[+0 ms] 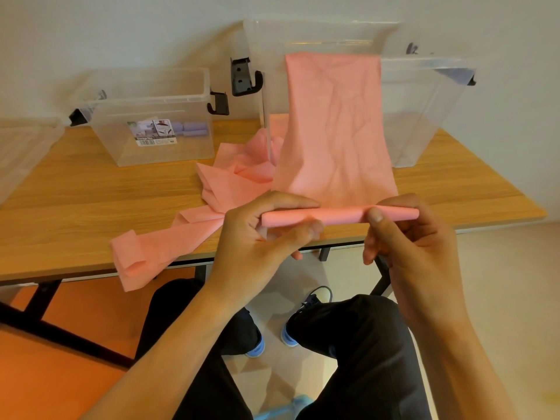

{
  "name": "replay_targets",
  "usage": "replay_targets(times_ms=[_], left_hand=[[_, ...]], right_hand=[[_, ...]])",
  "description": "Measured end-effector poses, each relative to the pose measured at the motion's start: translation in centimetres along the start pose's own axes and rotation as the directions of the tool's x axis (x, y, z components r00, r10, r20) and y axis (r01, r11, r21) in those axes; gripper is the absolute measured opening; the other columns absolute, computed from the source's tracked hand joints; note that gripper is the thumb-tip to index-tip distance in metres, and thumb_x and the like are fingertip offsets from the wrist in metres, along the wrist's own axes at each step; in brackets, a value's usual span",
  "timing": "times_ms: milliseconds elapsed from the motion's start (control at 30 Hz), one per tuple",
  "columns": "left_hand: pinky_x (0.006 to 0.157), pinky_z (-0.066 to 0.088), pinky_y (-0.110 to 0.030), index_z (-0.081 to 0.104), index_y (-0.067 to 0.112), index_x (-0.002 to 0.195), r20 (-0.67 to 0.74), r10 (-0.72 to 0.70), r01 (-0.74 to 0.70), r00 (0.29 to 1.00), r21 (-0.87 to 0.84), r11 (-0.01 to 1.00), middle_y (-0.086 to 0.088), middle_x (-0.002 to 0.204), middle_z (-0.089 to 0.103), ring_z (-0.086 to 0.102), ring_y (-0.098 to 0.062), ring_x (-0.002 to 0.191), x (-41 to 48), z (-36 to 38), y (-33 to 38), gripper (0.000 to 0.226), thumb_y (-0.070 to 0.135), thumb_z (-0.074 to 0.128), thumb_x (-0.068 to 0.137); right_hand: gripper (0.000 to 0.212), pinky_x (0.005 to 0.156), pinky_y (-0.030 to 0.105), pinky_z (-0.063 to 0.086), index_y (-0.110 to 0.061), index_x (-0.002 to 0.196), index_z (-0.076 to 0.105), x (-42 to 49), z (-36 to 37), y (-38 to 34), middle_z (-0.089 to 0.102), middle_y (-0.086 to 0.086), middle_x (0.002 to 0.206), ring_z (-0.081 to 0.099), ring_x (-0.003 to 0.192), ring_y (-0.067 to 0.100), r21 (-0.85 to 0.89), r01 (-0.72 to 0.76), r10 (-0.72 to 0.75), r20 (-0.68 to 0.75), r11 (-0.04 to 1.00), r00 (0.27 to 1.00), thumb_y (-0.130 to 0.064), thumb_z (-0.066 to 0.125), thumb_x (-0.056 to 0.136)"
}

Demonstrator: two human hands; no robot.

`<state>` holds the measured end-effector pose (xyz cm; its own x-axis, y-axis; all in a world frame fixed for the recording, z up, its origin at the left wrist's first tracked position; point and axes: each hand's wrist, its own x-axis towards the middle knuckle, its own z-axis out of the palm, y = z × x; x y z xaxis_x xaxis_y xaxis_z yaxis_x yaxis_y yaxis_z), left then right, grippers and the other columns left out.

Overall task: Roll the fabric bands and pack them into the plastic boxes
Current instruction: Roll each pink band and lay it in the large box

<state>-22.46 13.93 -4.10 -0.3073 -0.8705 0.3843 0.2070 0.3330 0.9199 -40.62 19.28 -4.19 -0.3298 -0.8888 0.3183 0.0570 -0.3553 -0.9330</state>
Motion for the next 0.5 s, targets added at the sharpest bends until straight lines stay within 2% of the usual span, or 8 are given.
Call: replay_targets(times_ms=[200, 300, 433, 500], left_hand=[[0.05, 0.051, -0.027, 0.073, 0.008, 0.097, -0.062, -0.018, 0.019, 0.998, 0.007, 1.0, -0.008, 0.08, 0.074, 0.07, -0.022, 0.062, -0.03, 0.08, -0.13, 0.013, 0.009, 0.073, 0.084], [0.051, 0.05, -0.026, 0.072, 0.013, 0.099, -0.085, -0.036, 0.038, 0.996, 0.024, 0.999, -0.012, 0.077, 0.074, 0.066, -0.021, 0.056, -0.04, 0.14, -0.18, 0.014, 0.013, 0.073, 0.085], [0.051, 0.05, -0.024, 0.072, 0.016, 0.103, -0.064, -0.04, 0.042, 0.997, 0.033, 0.999, -0.005, 0.081, 0.075, 0.069, -0.02, 0.061, -0.16, 0.07, -0.11, 0.021, 0.017, 0.073, 0.083], [0.051, 0.05, -0.023, 0.074, 0.015, 0.101, -0.058, -0.031, 0.033, 0.998, 0.047, 0.998, -0.002, 0.084, 0.075, 0.071, -0.019, 0.065, -0.15, -0.01, -0.17, 0.019, 0.016, 0.074, 0.082]], right_hand=[[0.018, 0.055, 0.03, 0.053, -0.005, 0.091, 0.062, 0.17, 0.28, -0.03, 0.063, 0.011, 0.077, 0.063, 0.066, 0.023, 0.005, -0.023, 0.023, 0.007, 1.0, 1.0, -0.021, 0.069, 0.085], [0.016, 0.055, 0.029, 0.054, -0.01, 0.093, 0.064, 0.29, 0.4, -0.01, 0.067, 0.007, 0.082, 0.067, 0.064, 0.027, 0.024, -0.05, 0.05, -0.02, 0.998, 0.999, -0.018, 0.07, 0.081], [0.013, 0.054, 0.029, 0.055, -0.009, 0.096, 0.069, 0.42, 0.25, 0.06, 0.067, 0.012, 0.075, 0.065, 0.057, 0.026, 0.022, -0.056, 0.056, -0.046, 0.998, 0.997, -0.015, 0.069, 0.085], [0.017, 0.054, 0.03, 0.054, -0.006, 0.096, 0.069, 0.47, 0.2, 0.06, 0.067, 0.015, 0.072, 0.063, 0.055, 0.025, 0.026, -0.063, 0.064, -0.049, 0.998, 0.997, -0.019, 0.069, 0.085]])
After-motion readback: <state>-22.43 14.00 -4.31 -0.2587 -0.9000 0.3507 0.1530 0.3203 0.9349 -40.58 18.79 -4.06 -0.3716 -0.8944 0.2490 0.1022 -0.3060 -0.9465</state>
